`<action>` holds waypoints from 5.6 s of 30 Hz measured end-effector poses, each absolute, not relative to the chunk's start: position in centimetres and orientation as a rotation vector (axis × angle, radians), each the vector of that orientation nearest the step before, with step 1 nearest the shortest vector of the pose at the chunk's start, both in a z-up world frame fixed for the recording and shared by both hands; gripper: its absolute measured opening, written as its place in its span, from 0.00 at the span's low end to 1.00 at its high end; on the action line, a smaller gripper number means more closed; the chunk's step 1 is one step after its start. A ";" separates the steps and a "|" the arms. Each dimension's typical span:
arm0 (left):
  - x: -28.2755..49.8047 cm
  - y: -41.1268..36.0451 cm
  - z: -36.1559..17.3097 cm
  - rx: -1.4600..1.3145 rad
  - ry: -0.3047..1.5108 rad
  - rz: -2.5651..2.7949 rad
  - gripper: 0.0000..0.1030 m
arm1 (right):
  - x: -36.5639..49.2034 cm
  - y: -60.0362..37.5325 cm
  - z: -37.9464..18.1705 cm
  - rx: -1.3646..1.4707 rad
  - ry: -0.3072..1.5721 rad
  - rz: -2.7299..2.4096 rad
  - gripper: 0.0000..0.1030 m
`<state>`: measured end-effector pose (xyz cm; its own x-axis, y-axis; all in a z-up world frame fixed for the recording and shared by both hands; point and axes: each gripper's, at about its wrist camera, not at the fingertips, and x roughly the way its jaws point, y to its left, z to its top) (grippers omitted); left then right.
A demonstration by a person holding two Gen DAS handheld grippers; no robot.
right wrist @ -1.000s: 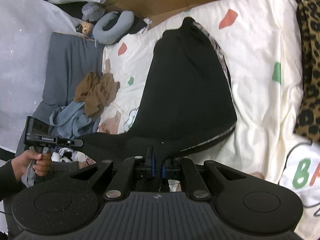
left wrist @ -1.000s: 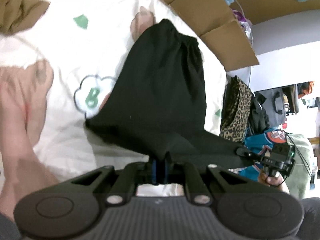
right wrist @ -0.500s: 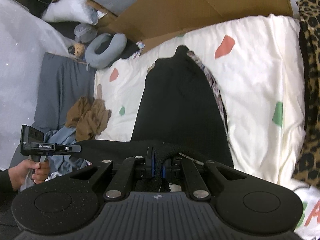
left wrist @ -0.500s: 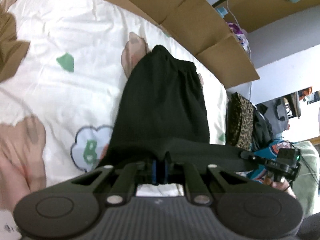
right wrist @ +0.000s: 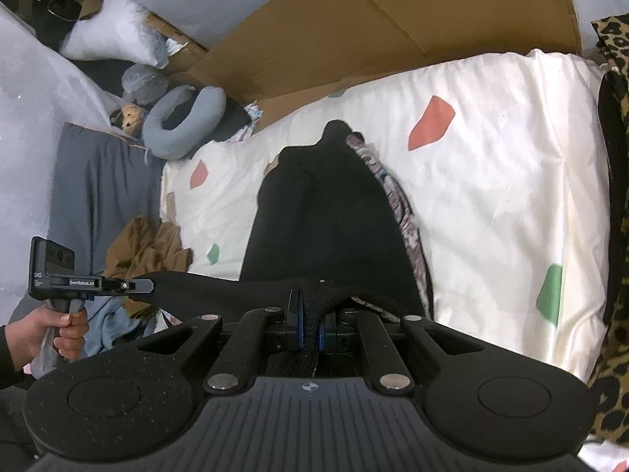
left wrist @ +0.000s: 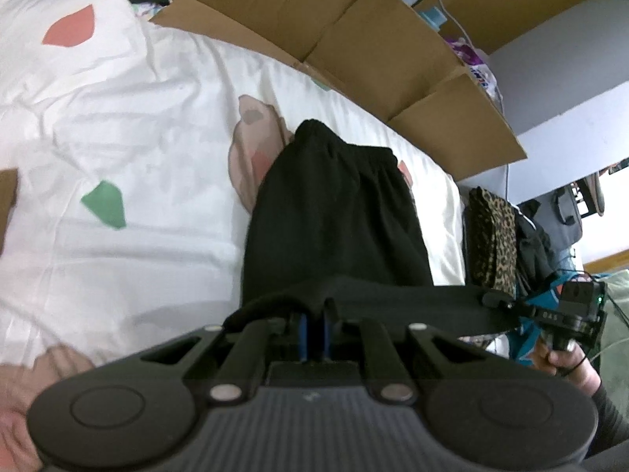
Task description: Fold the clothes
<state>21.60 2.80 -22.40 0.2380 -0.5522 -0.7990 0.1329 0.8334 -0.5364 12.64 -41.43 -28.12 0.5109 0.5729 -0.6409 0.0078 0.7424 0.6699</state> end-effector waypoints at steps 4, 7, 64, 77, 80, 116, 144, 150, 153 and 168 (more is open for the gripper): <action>23.6 2.0 -23.6 -0.337 1.265 -0.502 0.08 | 13.8 -41.7 -29.0 0.670 0.989 0.352 0.05; 25.3 0.9 -24.4 -0.234 1.302 -0.517 0.08 | 14.7 -41.5 -29.6 0.664 0.994 0.338 0.05; 24.6 -1.6 -30.4 -0.060 1.164 -0.637 0.56 | 15.8 -34.8 -31.8 0.283 1.019 0.133 0.59; 24.2 -4.0 -31.8 0.062 1.068 -0.580 0.53 | 16.8 -32.8 -33.4 0.119 0.972 0.101 0.48; 25.1 -3.9 -31.6 0.050 1.059 -0.565 0.53 | 17.7 -33.0 -33.2 0.114 0.951 0.097 0.48; 29.8 -0.1 -30.5 0.000 0.983 -0.474 0.52 | 21.0 -37.5 -32.4 0.157 0.909 0.088 0.49; 31.9 -0.8 -32.2 0.003 1.003 -0.444 0.18 | 24.2 -39.4 -34.4 0.262 0.930 0.059 0.06; 31.9 -0.3 -32.2 -0.008 0.997 -0.440 0.38 | 24.2 -39.8 -34.4 0.287 0.918 0.065 0.40; 32.1 -0.6 -32.4 -0.009 0.998 -0.446 0.39 | 24.3 -39.8 -34.7 0.294 0.925 0.069 0.40; 32.6 -2.8 -33.9 0.082 1.015 -0.463 0.38 | 26.2 -37.0 -37.0 0.129 0.975 0.118 0.39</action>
<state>32.60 -2.82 -33.87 0.4402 -0.3354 -0.8329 0.4100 0.9004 -0.1458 26.17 -36.97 -37.04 0.5558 0.1575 -0.8163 -0.0418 0.9859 0.1618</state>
